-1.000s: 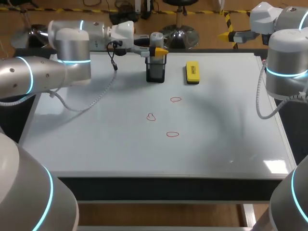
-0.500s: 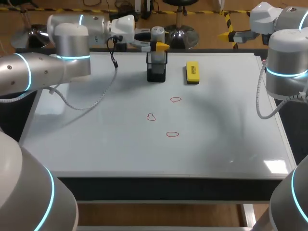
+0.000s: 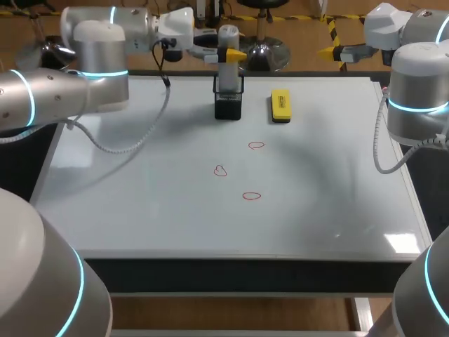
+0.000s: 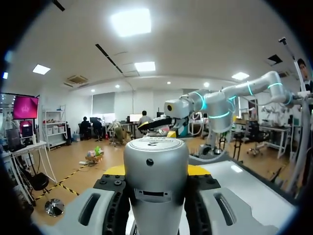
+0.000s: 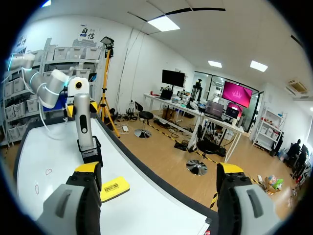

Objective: Pick up the inspection probe, press it on each red-marked spot on the whiteboard one by one, put down the probe, pick up the eraser, and wipe off all the red marks.

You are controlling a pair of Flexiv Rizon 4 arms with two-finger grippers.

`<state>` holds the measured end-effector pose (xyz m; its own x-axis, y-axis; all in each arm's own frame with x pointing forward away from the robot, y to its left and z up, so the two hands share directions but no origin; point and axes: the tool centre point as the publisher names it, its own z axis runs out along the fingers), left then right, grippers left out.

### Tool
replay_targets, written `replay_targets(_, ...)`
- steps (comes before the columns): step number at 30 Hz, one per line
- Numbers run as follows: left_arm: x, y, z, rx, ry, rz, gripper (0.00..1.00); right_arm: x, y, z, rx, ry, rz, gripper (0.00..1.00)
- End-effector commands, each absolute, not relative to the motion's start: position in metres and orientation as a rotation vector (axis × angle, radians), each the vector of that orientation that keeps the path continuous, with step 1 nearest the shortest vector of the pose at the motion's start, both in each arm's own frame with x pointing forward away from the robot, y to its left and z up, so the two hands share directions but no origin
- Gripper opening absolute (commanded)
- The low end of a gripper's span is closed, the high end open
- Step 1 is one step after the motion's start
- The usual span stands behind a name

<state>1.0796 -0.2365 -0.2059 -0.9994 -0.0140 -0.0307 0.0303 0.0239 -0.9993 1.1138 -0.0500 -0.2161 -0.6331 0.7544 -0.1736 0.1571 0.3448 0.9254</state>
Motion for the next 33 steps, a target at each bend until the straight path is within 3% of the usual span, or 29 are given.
replay_targets(1, 1.074, -0.235, -0.192, -0.013, 2.223, -2.143, 0.0, 1.114, -0.05, -0.216, 0.793, 2.013, 1.291, 1.0)
replay_targets(16, 1.079, -0.221, -0.146, -0.057, 2.151, -2.19, 0.0, 1.114, -0.05, -0.216, 0.793, 2.013, 1.291, 1.0)
replay_targets(33, 1.06, -0.154, -0.121, -0.064, 2.113, -2.167, 0.0, 1.114, -0.05, -0.216, 0.793, 2.013, 1.291, 1.0)
